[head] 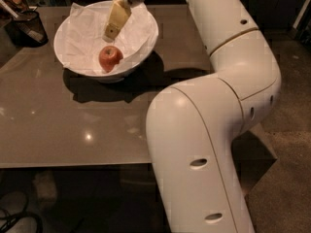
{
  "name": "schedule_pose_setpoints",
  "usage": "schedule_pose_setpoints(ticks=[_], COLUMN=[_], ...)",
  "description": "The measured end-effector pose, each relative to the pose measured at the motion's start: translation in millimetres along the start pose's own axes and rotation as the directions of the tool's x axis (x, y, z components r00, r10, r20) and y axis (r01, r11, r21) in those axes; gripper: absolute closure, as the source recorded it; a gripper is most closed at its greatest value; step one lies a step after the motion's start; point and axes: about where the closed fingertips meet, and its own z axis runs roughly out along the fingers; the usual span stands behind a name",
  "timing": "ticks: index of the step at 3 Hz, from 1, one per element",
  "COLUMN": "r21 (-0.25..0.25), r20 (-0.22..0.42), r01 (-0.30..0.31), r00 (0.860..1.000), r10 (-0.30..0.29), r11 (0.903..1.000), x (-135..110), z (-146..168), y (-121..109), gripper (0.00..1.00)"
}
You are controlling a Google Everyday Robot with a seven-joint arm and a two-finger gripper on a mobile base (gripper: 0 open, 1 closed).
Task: Pick apple from white bowl
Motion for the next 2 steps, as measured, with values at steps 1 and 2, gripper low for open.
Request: schedule_pose_setpoints(ticks=[1, 2], r21=[-0.022, -0.035], r20=[-0.004, -0.009], r01=[-0.028, -0.047], r00=[1.000, 0.999], r10=[0.028, 0.046], r11=[0.9994, 0.9983], x=[9.1, 15.1], z=[11.2, 19.5], y=[-3.3, -6.2], gripper=[0.25, 0.26])
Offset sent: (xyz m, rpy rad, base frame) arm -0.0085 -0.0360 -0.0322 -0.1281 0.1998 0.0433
